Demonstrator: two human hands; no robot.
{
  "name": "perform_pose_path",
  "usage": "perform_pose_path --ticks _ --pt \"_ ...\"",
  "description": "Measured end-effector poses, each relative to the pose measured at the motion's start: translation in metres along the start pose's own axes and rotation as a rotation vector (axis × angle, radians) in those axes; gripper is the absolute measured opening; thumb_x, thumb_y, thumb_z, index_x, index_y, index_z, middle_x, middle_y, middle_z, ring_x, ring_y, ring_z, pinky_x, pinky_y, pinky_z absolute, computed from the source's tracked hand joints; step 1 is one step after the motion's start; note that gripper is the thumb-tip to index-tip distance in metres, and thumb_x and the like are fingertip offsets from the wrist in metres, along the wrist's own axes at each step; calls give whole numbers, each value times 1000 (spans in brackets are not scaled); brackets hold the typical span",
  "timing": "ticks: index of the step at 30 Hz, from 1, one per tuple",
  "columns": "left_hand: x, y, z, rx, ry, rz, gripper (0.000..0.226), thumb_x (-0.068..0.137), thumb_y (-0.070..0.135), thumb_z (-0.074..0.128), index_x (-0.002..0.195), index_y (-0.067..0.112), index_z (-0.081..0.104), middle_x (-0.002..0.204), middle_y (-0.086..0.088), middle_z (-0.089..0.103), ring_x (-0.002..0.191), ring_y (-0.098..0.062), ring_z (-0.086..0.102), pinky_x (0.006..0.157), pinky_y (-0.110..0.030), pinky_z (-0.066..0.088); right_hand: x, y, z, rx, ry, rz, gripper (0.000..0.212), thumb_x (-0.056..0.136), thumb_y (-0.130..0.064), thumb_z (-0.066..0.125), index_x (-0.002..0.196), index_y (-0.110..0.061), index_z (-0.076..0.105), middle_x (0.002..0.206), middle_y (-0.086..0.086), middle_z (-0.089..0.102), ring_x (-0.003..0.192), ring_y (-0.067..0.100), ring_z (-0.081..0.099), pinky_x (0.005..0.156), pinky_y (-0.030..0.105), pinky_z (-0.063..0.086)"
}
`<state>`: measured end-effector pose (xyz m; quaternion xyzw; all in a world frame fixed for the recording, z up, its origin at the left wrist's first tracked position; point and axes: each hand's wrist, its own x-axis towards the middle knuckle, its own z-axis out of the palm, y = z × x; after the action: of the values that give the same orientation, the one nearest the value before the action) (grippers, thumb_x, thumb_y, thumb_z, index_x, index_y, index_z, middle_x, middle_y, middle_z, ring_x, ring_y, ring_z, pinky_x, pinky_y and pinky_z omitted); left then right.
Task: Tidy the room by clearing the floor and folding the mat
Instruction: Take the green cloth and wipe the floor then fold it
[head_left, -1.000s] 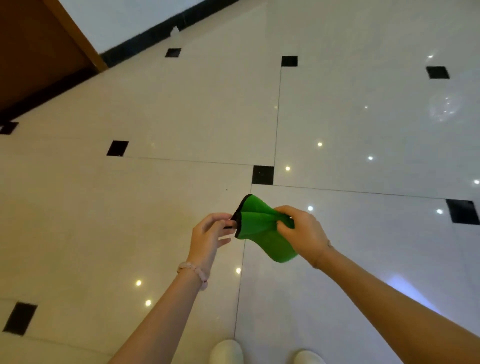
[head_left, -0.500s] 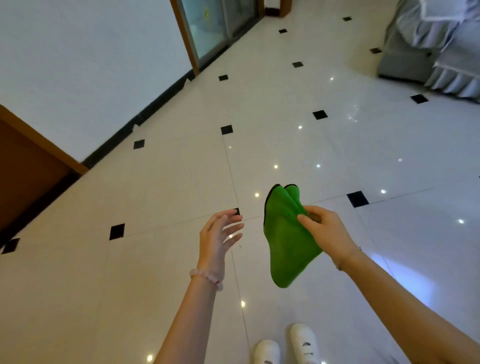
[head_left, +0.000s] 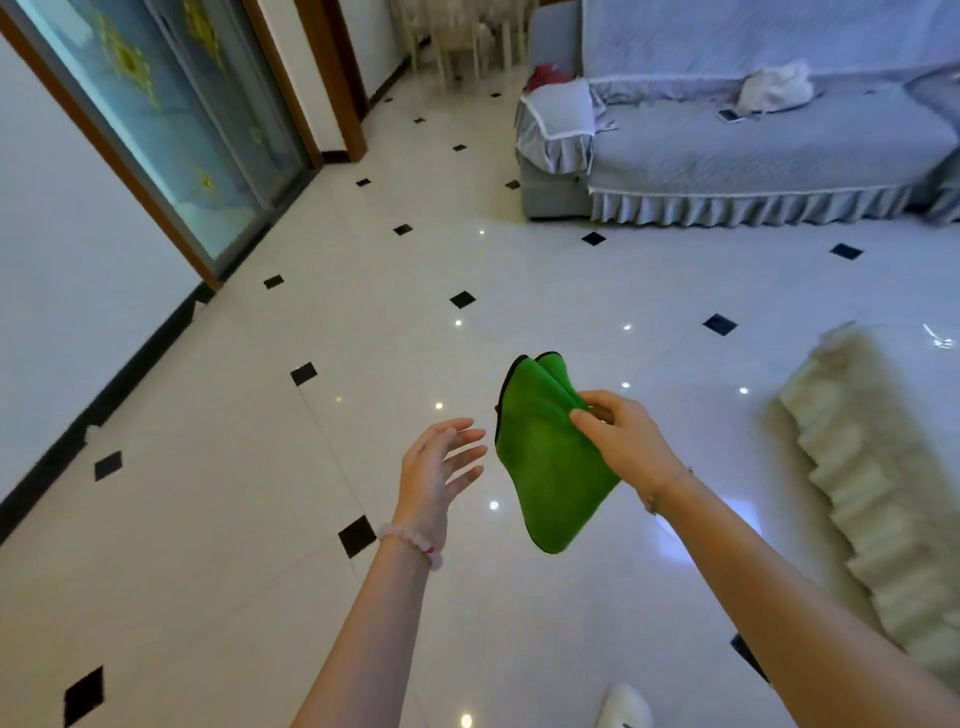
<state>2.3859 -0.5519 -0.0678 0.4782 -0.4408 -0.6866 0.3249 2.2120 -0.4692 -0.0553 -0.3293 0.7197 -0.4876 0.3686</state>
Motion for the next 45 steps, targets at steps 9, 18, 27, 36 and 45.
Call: perform_pose_path --ticks 9,18,27,36,45 --pt "37 -4 142 -1 -247 -48 23 97 21 44 105 9 63 100 -8 69 96 -24 65 84 -37 52 17 21 -162 -40 176 -2 17 95 -16 54 108 -21 63 89 -5 69 73 -3 64 67 9 50" --pt "113 0 272 44 -411 -118 23 97 19 44 105 9 63 98 -7 69 91 -21 66 79 -33 54 81 40 -267 30 438 86 17 92 -17 58 107 -19 65 83 -6 69 74 3 65 64 9 52" --pt "256 41 401 118 -541 -164 21 96 16 45 108 9 61 102 -9 68 92 -23 66 85 -37 51 222 27 -361 62 618 147 20 91 -12 59 109 -10 67 92 6 69 78 10 64 68 9 48" --pt "355 73 544 157 -715 -197 21 96 16 43 102 12 63 98 -6 70 87 -21 66 82 -35 52 335 19 -444 109 759 119 15 93 -12 53 99 -17 66 83 -8 67 75 0 62 63 5 48" --pt "460 83 712 189 -801 -179 21 96 16 43 104 10 62 98 -6 69 87 -20 66 75 -31 53 471 44 -566 155 801 159 16 91 -15 57 102 -18 69 87 0 71 78 11 66 71 15 50"
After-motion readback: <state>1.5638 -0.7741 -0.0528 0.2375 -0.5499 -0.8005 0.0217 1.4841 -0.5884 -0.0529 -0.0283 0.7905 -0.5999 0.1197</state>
